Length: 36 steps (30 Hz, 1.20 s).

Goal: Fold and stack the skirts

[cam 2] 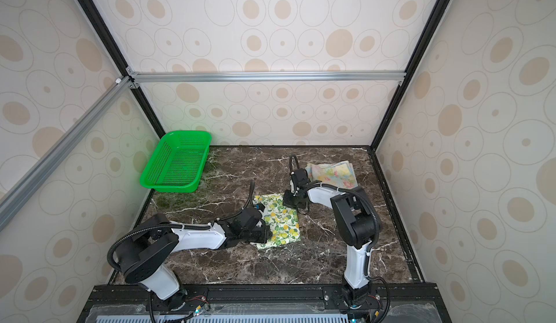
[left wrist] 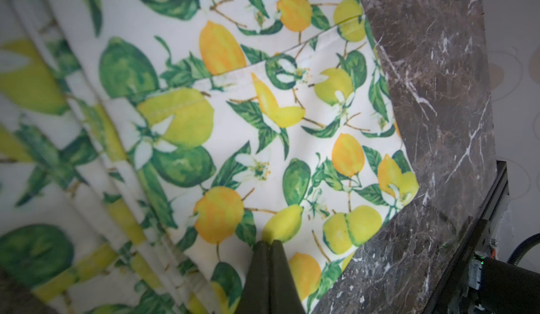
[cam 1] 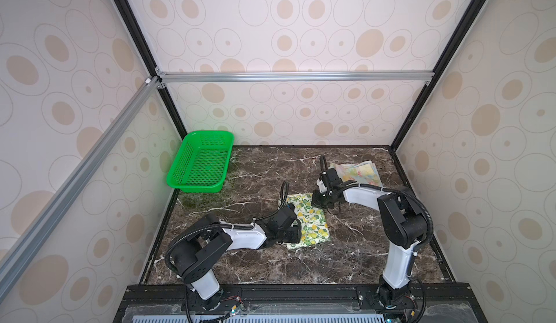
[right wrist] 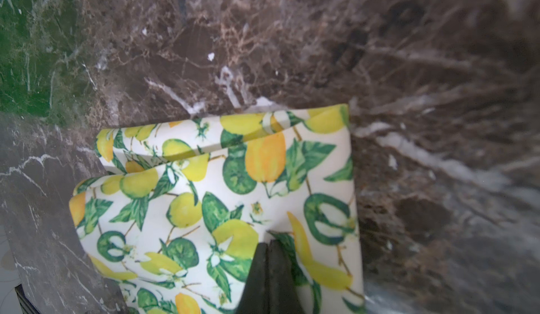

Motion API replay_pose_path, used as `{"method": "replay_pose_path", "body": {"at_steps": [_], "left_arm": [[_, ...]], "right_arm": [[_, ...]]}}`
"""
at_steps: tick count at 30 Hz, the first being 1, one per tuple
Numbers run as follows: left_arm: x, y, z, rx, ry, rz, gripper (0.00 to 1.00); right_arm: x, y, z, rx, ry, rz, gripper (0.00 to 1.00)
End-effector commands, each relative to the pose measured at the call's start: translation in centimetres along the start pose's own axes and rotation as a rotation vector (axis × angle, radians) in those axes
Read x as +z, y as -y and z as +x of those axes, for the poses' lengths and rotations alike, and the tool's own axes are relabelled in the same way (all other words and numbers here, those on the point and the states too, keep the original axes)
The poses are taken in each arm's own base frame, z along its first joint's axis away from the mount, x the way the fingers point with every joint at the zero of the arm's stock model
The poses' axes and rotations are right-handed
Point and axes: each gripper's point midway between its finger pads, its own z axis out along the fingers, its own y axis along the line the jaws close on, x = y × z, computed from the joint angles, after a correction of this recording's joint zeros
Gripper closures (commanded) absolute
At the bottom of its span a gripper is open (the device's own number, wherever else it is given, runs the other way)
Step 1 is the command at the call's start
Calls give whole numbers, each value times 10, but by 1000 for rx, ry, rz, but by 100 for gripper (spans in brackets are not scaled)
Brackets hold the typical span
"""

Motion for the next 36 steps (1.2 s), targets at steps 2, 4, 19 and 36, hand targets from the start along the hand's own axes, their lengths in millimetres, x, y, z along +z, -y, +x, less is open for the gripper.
{"method": "replay_pose_path", "body": {"at_steps": [2,4,19,36], "left_arm": [[-5,-40,13,4,-53,-143,100],[-6,-47,10,1,-52,-158,100],[-17,-109,-52,-36,44,-318,100],[-44,-21,-39,41,110,-78,100]], "right_arm": [[-7,30,23,74,-17,93,100],[-14,34,28,88,-5,98,100],[-38,38,95,151,3,118,100],[-51,-23,58,-52,53,37,100]]}}
